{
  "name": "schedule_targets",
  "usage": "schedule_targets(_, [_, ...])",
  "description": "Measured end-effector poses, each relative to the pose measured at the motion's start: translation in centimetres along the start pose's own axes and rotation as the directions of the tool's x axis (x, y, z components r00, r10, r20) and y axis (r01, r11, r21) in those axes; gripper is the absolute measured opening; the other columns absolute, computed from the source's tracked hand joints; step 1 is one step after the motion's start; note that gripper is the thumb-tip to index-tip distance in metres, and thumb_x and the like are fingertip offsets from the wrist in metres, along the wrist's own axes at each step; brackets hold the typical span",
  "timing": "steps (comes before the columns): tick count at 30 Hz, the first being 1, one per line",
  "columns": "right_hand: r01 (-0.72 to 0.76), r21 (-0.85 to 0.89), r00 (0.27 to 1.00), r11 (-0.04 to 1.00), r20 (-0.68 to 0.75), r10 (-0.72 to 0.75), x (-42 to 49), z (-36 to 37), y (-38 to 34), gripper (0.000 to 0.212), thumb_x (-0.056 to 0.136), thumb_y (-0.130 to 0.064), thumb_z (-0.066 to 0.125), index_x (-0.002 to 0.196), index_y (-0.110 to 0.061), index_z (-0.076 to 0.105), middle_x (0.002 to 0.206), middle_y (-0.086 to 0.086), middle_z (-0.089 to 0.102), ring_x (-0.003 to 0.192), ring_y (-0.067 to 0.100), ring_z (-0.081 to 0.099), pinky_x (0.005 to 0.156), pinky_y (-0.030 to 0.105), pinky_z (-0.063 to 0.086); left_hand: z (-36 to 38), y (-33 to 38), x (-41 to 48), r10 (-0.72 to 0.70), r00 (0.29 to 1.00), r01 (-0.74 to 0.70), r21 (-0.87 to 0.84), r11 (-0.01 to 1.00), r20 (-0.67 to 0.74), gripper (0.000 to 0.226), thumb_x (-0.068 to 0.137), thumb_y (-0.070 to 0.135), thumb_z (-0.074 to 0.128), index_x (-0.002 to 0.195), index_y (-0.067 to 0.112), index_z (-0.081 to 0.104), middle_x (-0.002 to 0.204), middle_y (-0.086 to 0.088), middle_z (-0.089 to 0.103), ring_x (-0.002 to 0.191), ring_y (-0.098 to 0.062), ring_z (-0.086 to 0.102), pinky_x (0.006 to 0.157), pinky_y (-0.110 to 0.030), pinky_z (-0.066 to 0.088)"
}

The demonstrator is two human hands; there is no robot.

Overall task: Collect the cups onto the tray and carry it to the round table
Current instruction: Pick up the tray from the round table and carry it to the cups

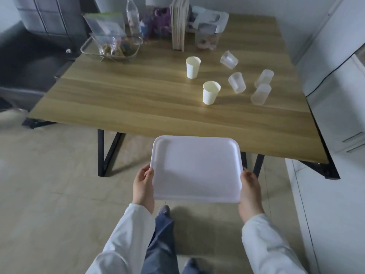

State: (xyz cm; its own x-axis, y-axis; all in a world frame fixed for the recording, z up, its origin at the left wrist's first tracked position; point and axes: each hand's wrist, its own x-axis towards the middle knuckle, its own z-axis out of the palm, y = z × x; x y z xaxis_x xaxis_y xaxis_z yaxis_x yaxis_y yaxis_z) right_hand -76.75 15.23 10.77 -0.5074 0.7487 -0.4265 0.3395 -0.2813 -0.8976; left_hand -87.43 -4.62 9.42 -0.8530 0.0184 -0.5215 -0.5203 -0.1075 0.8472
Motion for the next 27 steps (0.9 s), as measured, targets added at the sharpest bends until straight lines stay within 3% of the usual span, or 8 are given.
schedule_targets(4, [0.013, -0.007, 0.999, 1.0, -0.029, -0.014, 3.3, 3.3, -2.1, 0.023, 0.088, -0.02, 0.036, 0.083, -0.019, 0.059, 0.076, -0.001, 0.058, 0.071, 0.02, 0.052, 0.064, 0.029, 0.038, 1.3, 3.2, 4.2, 0.012, 1.0, -0.012, -0.023, 1.0, 0.027, 0.018, 0.093, 0.016, 0.044, 0.093, 0.026, 0.06, 0.089, -0.002, 0.062, 0.089, -0.026, 0.053, 0.079, -0.038, 0.042])
schedule_targets(11, [0.04, -0.047, 0.999, 0.998, -0.027, -0.041, 8.1, 10.4, -6.2, 0.021, 0.082, -0.02, 0.034, 0.068, -0.025, 0.049, 0.068, -0.004, 0.048, 0.064, 0.018, 0.041, 0.053, 0.025, 0.031, 1.8, 9.1, 12.0, 0.036, 0.998, -0.035, -0.026, 0.999, 0.049, 0.017, 0.093, 0.019, 0.044, 0.098, 0.025, 0.059, 0.103, -0.006, 0.06, 0.097, -0.025, 0.053, 0.084, -0.039, 0.042])
schedule_targets(15, [0.026, -0.057, 0.998, 0.998, -0.056, -0.029, 10.0, 14.3, -7.2, 0.022, 0.087, -0.021, 0.036, 0.089, -0.012, 0.056, 0.081, 0.001, 0.052, 0.073, 0.019, 0.044, 0.054, 0.026, 0.032, 1.4, 11.4, 15.8, 0.049, 0.998, -0.048, -0.025, 0.999, 0.043, 0.025, 0.094, 0.018, 0.043, 0.115, 0.014, 0.056, 0.097, -0.001, 0.062, 0.096, -0.023, 0.054, 0.085, -0.039, 0.042])
schedule_targets(17, [0.019, -0.068, 0.998, 0.997, -0.054, -0.023, 10.8, 15.8, -7.6, 0.017, 0.086, -0.023, 0.038, 0.08, -0.016, 0.053, 0.075, 0.0, 0.049, 0.072, 0.021, 0.042, 0.055, 0.027, 0.032, 1.3, 12.0, 17.3, 0.047, 0.998, -0.046, -0.028, 0.999, 0.035, 0.022, 0.094, 0.018, 0.042, 0.113, 0.016, 0.055, 0.092, 0.002, 0.061, 0.095, -0.023, 0.054, 0.084, -0.039, 0.042])
schedule_targets(21, [-0.03, -0.056, 0.998, 0.998, -0.065, 0.026, 12.4, 18.1, -8.1, 0.019, 0.091, -0.018, 0.038, 0.094, -0.009, 0.055, 0.083, 0.004, 0.053, 0.073, 0.02, 0.047, 0.058, 0.029, 0.035, 1.2, 12.9, 19.9, 0.034, 0.999, -0.033, -0.022, 0.999, 0.021, 0.018, 0.095, 0.018, 0.042, 0.106, 0.021, 0.056, 0.092, 0.003, 0.061, 0.095, -0.024, 0.054, 0.086, -0.041, 0.043])
schedule_targets(27, [-0.087, -0.084, 0.996, 0.993, -0.035, 0.084, 15.6, 19.9, -9.7, 0.014, 0.091, -0.025, 0.045, 0.099, -0.02, 0.054, 0.089, -0.002, 0.06, 0.081, 0.018, 0.056, 0.063, 0.027, 0.043, 2.3, 13.4, 23.3, 0.043, 0.999, -0.043, -0.001, 0.999, -0.031, 0.018, 0.094, 0.018, 0.043, 0.103, 0.024, 0.058, 0.09, 0.004, 0.061, 0.094, -0.024, 0.053, 0.085, -0.04, 0.043])
